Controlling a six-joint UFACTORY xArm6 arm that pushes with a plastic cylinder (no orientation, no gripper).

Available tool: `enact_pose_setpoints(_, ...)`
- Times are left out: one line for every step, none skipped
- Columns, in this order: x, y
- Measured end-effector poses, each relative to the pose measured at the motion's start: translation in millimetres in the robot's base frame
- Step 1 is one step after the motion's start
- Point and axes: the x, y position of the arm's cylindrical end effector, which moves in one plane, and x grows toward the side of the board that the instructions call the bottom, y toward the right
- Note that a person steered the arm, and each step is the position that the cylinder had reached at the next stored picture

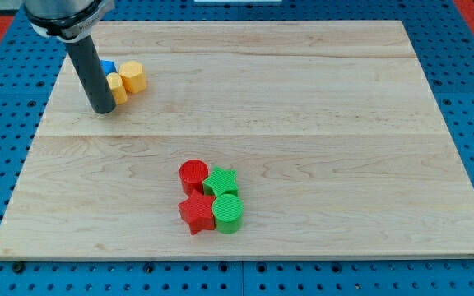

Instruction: Push the yellow heart right a bit

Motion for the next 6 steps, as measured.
enact_pose_setpoints(3.5,1.2)
enact_pose_setpoints(45.7,9.3)
enact_pose_setpoints(62.8,-31.4)
enact_pose_setpoints(36.7,-82.0)
enact_pose_setpoints(-0.7,-87.1)
enact_pose_setpoints(-15.0,-37.5)
